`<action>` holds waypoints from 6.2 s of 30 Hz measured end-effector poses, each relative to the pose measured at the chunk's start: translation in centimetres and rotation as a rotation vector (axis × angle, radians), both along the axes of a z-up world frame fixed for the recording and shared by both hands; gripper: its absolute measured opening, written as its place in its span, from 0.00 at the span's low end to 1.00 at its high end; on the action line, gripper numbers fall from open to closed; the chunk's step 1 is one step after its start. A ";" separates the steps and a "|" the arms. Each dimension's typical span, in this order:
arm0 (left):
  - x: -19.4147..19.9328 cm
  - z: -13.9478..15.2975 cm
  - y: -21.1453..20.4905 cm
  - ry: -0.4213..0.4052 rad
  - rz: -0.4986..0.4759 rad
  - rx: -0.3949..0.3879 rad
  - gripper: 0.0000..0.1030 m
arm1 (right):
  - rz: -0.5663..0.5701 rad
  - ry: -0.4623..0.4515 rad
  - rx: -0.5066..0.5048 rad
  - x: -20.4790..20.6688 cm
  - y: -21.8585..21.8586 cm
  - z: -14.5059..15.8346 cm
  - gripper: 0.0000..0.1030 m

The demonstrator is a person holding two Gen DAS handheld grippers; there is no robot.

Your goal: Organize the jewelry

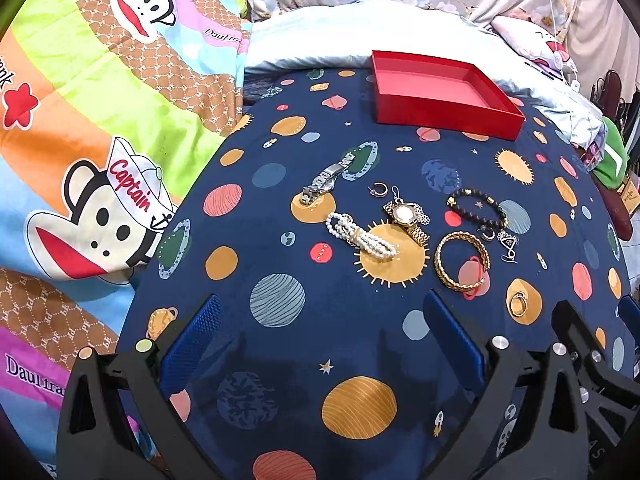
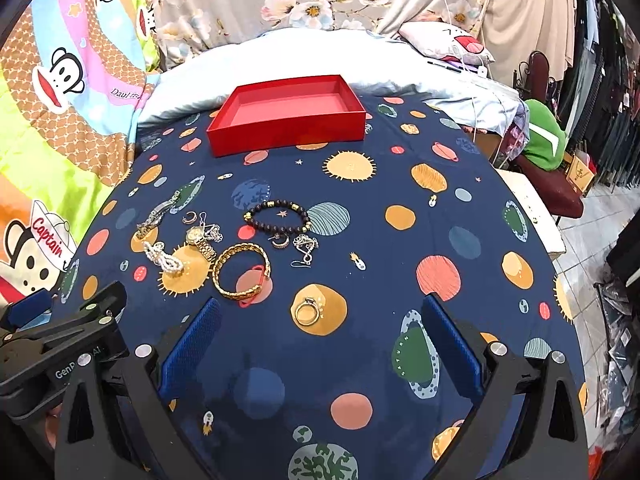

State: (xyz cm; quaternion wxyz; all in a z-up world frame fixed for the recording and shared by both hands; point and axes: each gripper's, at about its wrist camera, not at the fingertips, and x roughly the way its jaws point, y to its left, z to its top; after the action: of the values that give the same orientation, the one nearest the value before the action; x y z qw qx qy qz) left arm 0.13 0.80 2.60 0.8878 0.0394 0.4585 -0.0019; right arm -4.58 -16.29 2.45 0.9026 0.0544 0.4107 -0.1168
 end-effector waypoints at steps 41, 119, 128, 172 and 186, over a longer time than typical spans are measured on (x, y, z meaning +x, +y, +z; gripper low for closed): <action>0.6 -0.5 -0.3 0.014 0.000 0.011 0.95 | 0.001 0.019 0.036 1.1 -0.7 -0.8 0.95; 11.6 -1.8 1.6 0.097 -0.074 -0.223 0.24 | 0.294 0.224 0.041 11.1 3.3 -7.4 0.71; 11.4 -1.3 1.4 0.096 -0.080 -0.220 0.24 | 0.308 0.220 0.074 10.7 2.7 -7.0 0.54; 24.6 4.0 -5.6 -0.046 -0.209 -0.220 0.44 | 0.194 -0.011 0.094 24.3 -8.4 2.5 0.54; 24.4 -6.3 -7.3 0.151 -0.202 -0.212 0.25 | 0.153 0.012 0.119 22.5 -8.9 1.3 0.54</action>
State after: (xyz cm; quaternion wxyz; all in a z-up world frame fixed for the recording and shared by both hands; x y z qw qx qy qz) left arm 24.52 -6.50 -3.69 0.8452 -0.0091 0.5151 -0.1425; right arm 17.89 -25.15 3.73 0.9016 0.0755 0.4254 -0.0231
